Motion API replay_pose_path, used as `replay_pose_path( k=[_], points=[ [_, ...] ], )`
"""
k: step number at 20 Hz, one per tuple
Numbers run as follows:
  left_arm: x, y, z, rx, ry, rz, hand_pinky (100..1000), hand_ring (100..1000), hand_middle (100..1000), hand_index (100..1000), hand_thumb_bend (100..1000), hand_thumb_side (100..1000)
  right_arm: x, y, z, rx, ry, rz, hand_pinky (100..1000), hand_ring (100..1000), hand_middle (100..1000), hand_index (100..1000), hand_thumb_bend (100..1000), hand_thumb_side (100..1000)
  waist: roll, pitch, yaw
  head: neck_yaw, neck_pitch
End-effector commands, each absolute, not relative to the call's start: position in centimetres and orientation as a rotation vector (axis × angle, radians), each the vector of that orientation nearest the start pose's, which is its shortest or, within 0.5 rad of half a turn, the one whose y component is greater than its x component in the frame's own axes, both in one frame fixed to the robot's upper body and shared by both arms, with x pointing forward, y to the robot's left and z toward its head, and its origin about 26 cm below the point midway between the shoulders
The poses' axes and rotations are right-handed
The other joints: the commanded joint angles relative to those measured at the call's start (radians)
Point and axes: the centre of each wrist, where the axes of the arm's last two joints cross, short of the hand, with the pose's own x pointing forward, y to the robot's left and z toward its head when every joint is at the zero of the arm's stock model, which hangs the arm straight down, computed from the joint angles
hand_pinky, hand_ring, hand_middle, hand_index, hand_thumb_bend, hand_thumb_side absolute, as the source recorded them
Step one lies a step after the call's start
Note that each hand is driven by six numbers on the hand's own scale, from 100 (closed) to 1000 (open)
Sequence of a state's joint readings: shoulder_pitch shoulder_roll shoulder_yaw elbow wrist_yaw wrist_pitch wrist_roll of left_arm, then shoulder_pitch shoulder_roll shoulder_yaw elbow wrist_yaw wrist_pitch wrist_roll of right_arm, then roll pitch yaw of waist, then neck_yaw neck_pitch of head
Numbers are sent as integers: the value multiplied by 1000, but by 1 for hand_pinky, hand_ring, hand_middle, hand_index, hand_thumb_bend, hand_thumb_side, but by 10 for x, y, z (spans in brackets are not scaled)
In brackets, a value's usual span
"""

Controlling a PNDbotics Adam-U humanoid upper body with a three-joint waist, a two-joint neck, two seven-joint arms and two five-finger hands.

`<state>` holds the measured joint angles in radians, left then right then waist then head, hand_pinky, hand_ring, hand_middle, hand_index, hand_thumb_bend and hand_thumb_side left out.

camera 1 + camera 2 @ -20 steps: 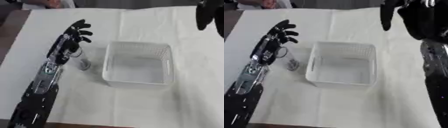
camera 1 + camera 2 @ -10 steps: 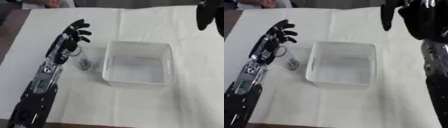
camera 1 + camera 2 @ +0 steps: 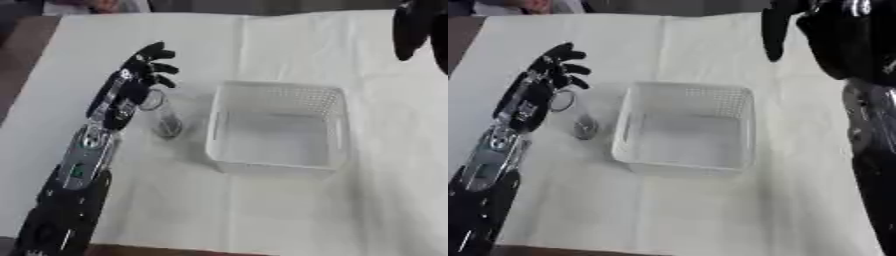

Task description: Pick up objects on the table and place them in the box.

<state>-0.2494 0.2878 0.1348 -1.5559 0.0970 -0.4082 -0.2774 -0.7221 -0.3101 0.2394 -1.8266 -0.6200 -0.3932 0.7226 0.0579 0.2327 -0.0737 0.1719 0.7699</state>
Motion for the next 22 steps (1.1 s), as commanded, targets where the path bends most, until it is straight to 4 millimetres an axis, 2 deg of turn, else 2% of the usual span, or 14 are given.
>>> replay_pose_path(
  k=[1, 5, 11, 17, 22],
  points=[
    [334, 332, 93, 76, -2202, -435, 586, 732, 794, 943, 649, 816, 336, -162, 285, -1002, 2420, -1408, 299, 455, 583, 143, 100, 881, -5, -10, 1, 1, 0],
    [333, 333, 91, 92, -2197, -429, 583, 728, 793, 942, 645, 829, 334, -161, 288, -991, 2405, -1403, 299, 456, 583, 139, 100, 884, -10, -3, 2, 0, 0],
    [332, 330, 86, 114, -2180, -457, 579, 729, 791, 939, 660, 752, 332, -160, 292, -976, 2381, -1399, 298, 455, 581, 129, 100, 882, -17, 7, 2, -2, 0],
    [329, 323, 73, 104, -2137, -475, 577, 721, 790, 938, 651, 802, 331, -159, 294, -960, 2368, -1406, 296, 454, 578, 123, 100, 857, -18, 16, 1, -3, 0],
    [329, 322, 70, 107, -2128, -480, 576, 717, 790, 938, 645, 814, 331, -159, 295, -949, 2362, -1413, 295, 453, 578, 121, 100, 852, -17, 21, 2, -3, 0]
  ],
)
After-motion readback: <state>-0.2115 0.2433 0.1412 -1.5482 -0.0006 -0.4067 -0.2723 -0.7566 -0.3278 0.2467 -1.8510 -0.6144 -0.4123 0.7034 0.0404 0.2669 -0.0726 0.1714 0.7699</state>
